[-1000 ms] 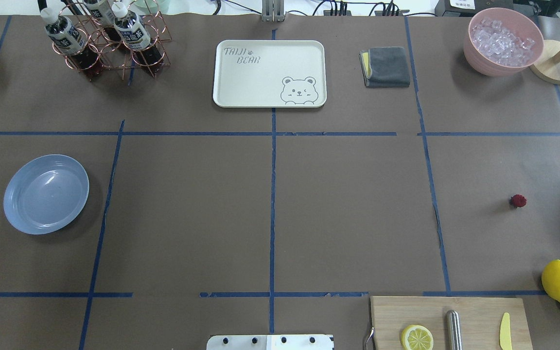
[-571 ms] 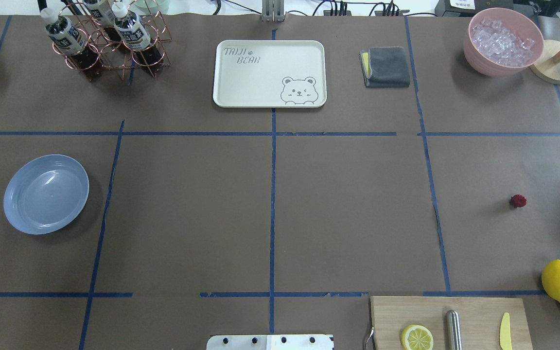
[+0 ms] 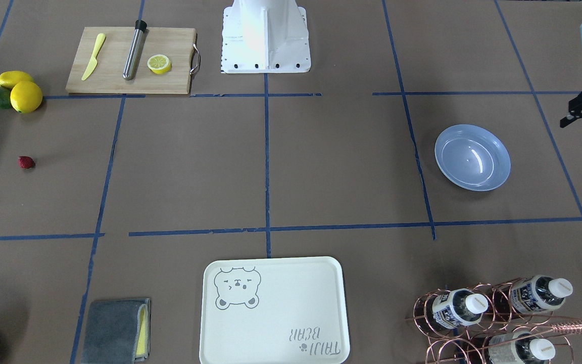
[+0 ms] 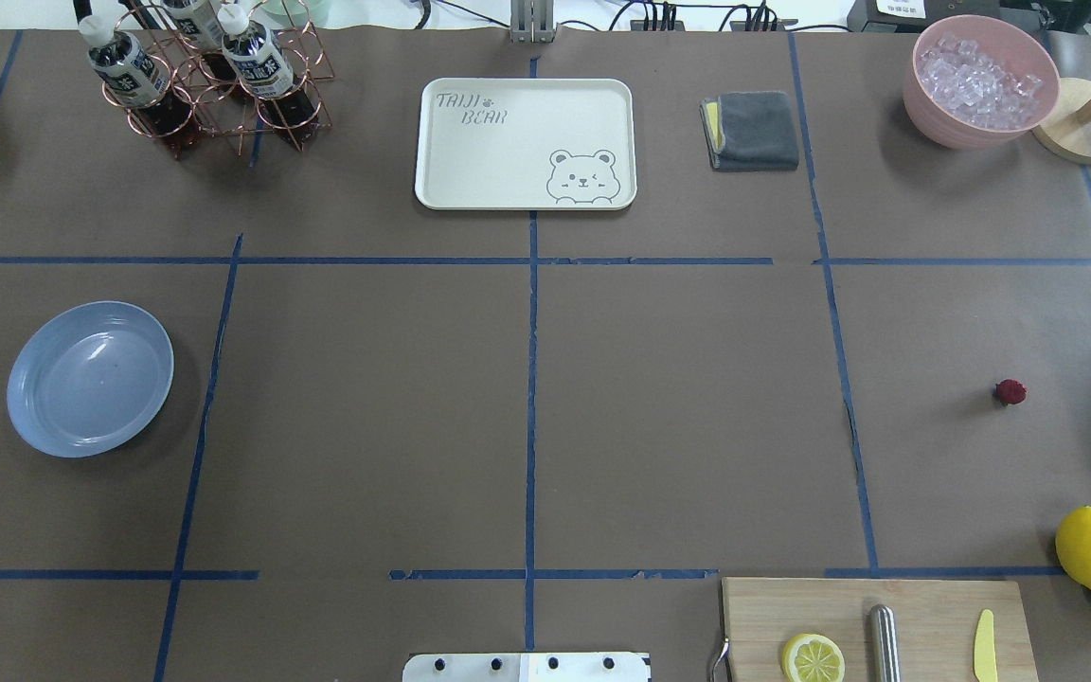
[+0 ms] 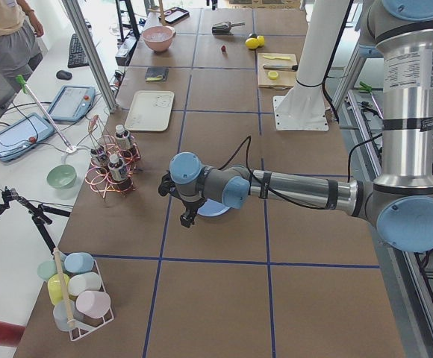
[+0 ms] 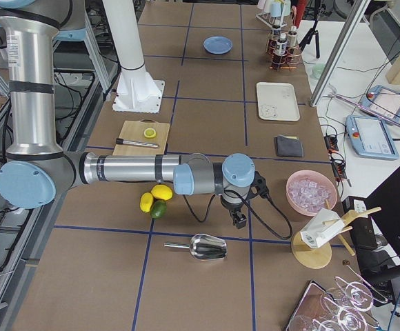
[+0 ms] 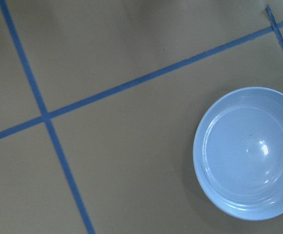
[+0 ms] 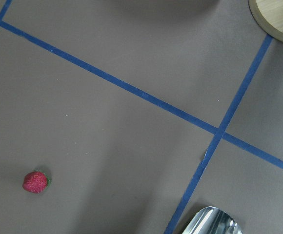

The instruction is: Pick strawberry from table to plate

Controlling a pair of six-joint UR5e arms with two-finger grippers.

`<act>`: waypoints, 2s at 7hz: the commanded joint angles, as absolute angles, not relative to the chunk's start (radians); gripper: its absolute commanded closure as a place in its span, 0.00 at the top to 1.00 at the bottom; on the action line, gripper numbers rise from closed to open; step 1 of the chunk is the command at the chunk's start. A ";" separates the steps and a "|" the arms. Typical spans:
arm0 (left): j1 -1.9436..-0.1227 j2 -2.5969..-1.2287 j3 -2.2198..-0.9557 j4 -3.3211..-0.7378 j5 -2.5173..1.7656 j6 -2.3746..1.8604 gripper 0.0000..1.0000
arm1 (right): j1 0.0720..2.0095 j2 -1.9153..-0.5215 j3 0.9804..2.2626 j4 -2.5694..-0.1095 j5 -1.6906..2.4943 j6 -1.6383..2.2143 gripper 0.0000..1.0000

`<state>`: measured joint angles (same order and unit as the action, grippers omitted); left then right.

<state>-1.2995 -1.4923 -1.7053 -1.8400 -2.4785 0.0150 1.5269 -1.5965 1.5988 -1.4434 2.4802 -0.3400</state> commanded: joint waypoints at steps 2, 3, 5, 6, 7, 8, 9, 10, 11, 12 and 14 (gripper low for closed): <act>-1.091 -1.499 -1.603 -2.162 -2.360 -0.527 0.92 | 1.517 -1.598 1.585 -1.430 2.488 -0.325 1.00; -1.065 -1.497 -1.573 -2.216 -2.330 -0.584 0.89 | 1.517 -1.598 1.585 -1.430 2.488 -0.325 1.00; -1.040 -1.523 -1.510 -2.253 -2.329 -0.588 0.86 | 1.516 -1.597 1.577 -1.430 2.487 -0.325 1.00; -1.023 -1.540 -1.493 -2.253 -2.329 -0.588 0.85 | 1.516 -1.597 1.577 -1.428 2.487 -0.325 1.00; -1.011 -1.551 -1.482 -2.255 -2.329 -0.588 0.85 | 1.514 -1.597 1.577 -1.430 2.487 -0.325 1.00; -1.009 -1.555 -1.480 -2.255 -2.329 -0.588 0.73 | 1.514 -1.597 1.577 -1.430 2.487 -0.325 1.00; -1.008 -1.555 -1.480 -2.253 -2.329 -0.588 0.47 | 1.514 -1.597 1.577 -1.430 2.487 -0.325 1.00; -1.008 -1.555 -1.483 -2.253 -2.330 -0.588 0.00 | 1.513 -1.597 1.577 -1.428 2.487 -0.325 1.00; -1.008 -1.555 -1.485 -2.253 -2.330 -0.588 0.00 | 1.513 -1.597 1.577 -1.430 2.487 -0.325 1.00; -1.009 -1.555 -1.502 -2.255 -2.336 -0.592 0.00 | 1.513 -1.597 1.577 -1.428 2.487 -0.325 1.00; -1.009 -1.555 -1.590 -2.244 -2.353 -0.594 0.00 | 1.511 -1.597 1.577 -1.428 2.487 -0.325 1.00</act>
<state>-1.0091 -1.5561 -1.5311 -2.2521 -2.3417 -0.5920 1.5116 -1.5969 1.5769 -1.4283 2.4866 -0.3252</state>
